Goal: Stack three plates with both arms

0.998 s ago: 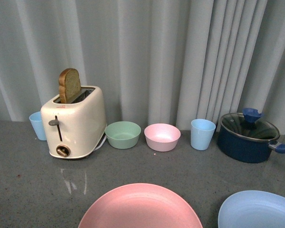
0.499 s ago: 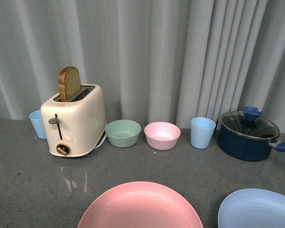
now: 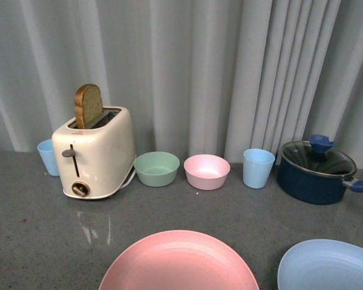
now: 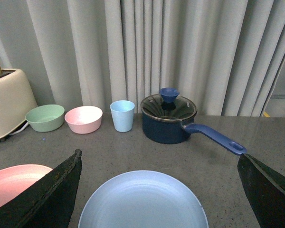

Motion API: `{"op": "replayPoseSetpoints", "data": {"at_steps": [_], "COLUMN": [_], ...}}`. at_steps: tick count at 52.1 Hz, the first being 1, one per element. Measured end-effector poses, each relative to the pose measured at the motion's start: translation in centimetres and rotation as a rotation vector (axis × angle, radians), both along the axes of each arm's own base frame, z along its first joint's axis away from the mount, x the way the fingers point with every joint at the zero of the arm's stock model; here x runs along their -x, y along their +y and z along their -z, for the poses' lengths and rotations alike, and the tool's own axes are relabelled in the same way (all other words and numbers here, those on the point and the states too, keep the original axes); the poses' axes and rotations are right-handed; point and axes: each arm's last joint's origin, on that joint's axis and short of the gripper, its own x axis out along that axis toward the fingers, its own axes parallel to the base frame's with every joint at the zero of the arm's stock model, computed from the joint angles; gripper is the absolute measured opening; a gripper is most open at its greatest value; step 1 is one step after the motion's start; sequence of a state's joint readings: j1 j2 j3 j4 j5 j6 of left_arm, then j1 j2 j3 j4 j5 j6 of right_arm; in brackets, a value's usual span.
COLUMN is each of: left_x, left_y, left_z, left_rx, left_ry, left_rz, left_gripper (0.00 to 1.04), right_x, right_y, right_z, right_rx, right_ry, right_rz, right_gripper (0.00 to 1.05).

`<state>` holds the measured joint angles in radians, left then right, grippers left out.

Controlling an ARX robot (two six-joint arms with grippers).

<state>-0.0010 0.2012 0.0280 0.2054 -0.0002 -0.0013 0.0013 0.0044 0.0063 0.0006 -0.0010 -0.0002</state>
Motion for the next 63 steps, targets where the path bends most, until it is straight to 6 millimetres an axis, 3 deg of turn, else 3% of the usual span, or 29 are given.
{"op": "replayPoseSetpoints", "data": {"at_steps": [20, 35, 43, 47, 53, 56, 63], "left_x": [1.3, 1.4, 1.4, 1.4, 1.4, 1.4, 1.4], "left_y": [0.0, 0.0, 0.0, 0.0, 0.0, 0.0, 0.0], "left_z": [0.3, 0.3, 0.3, 0.3, 0.3, 0.3, 0.3], "left_rx": [0.001, 0.0, 0.0, 0.0, 0.0, 0.0, 0.0], "left_ry": [0.008, 0.007, 0.007, 0.007, 0.007, 0.005, 0.006], "left_rz": [0.0, 0.0, 0.0, 0.0, 0.003, 0.0, 0.0], "left_gripper": [0.04, 0.61, 0.98, 0.98, 0.98, 0.98, 0.98], "right_x": [0.0, 0.0, 0.0, 0.0, -0.9, -2.4, -5.2], "right_y": [0.0, 0.0, 0.0, 0.0, -0.9, -2.5, -7.4], "right_z": [0.0, 0.0, 0.0, 0.0, -0.7, -1.3, -1.6], "right_rx": [0.0, 0.0, 0.0, -0.006, -0.378, -0.529, -0.651], "right_ry": [0.0, 0.0, 0.0, 0.003, 0.423, 0.495, 0.561], "right_rz": [0.0, 0.0, 0.0, -0.003, -0.067, -0.016, 0.098], "right_gripper": [0.97, 0.97, 0.97, 0.97, 0.97, 0.97, 0.97]}}
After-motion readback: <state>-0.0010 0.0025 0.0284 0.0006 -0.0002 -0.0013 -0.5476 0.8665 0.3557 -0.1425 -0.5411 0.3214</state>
